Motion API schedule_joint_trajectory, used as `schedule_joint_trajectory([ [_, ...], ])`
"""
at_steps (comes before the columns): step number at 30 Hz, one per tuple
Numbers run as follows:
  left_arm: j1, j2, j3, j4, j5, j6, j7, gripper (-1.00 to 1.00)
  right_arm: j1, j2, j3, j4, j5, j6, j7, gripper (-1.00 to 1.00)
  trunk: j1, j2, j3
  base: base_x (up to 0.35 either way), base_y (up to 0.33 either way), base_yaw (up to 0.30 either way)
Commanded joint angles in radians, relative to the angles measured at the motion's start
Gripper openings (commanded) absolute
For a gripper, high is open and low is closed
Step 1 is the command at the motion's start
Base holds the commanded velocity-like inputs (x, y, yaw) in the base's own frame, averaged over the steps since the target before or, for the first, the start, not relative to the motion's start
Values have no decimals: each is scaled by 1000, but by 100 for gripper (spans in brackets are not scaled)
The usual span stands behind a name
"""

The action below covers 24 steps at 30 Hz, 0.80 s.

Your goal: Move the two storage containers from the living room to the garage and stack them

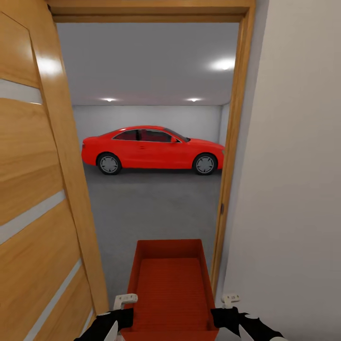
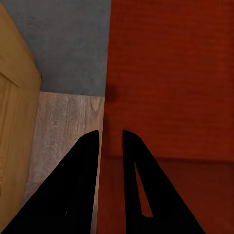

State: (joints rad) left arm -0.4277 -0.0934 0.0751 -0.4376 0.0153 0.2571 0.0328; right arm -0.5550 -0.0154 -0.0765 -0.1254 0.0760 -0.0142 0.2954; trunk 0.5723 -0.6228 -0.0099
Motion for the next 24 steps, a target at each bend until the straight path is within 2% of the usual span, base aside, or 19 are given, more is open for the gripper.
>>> schedule_joint_trajectory([
  [1,0,22,2,-4,-21,-39,27,-100,0,0,29,4,11,-3,5,-100,0,-1,-1,0,19,0],
  [17,0,21,2,-4,-21,-39,27,-100,0,0,29,4,13,-4,5,-100,0,-1,-1,1,3,0],
  [24,0,22,1,-4,-21,-38,27,-100,0,0,29,4,13,-4,5,-100,0,-1,-1,192,48,0],
])
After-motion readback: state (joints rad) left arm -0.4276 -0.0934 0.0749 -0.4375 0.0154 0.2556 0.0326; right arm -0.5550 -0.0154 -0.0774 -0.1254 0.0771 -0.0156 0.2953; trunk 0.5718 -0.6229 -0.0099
